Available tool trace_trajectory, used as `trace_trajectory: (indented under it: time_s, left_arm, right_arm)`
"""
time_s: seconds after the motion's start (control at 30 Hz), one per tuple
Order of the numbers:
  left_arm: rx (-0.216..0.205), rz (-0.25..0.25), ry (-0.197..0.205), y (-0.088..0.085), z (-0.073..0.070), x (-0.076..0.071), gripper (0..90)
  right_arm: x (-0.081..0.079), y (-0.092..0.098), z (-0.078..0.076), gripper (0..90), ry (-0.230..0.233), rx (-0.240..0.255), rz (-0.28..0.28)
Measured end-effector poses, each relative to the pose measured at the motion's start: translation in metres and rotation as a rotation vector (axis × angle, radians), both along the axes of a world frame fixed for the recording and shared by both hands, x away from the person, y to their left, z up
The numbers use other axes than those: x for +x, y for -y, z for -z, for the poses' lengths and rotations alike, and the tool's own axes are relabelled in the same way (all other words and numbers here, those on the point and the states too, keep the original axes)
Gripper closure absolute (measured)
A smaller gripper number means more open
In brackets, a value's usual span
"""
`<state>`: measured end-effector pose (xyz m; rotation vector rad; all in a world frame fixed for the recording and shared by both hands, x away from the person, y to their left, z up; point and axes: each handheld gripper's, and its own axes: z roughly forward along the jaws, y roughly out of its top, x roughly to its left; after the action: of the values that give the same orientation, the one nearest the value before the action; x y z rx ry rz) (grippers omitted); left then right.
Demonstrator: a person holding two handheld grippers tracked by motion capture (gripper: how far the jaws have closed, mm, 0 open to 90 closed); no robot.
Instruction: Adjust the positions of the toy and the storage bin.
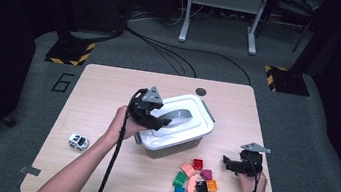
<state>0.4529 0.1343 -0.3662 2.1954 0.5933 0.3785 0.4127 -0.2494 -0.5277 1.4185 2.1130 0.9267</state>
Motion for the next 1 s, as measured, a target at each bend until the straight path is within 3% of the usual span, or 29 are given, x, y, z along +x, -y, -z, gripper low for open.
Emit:
trace_trajectory:
  time_s: [0.2,0.37,0.5,0.6,0.73,0.87,1.0]
  left_arm:
    - [-0.013,0.012,0.005,0.008,0.003,0.009,47.7]
    - [0.037,0.035,0.009,0.017,0.006,0.012,53.1]
    - [0.067,0.055,0.027,0.024,0.004,0.011,64.6]
    - [0.069,0.052,0.034,0.026,0.005,0.009,65.4]
    - [0.054,0.029,0.03,0.024,0.006,0.006,65.9]
    - [0.038,-0.028,0.021,0.024,0.006,0.001,66.5]
    - [0.047,-0.052,0.02,0.023,0.006,-0.003,66.6]
  right_arm:
    - [0.0,0.001,0.0,8.9,0.002,0.008,-0.006]
    - [0.0,0.001,0.0,9.5,0.003,0.013,-0.005]
    - [-0.001,0.001,0.0,10.7,0.004,0.013,-0.002]
    - [-0.001,0.002,0.0,11.0,0.006,0.015,0.0]
    - [-0.001,0.002,0.0,11.1,0.007,0.015,0.0]
    - [-0.001,0.001,0.0,11.7,0.008,0.01,0.003]
    - [-0.001,0.001,0.0,11.8,0.013,0.006,0.002]
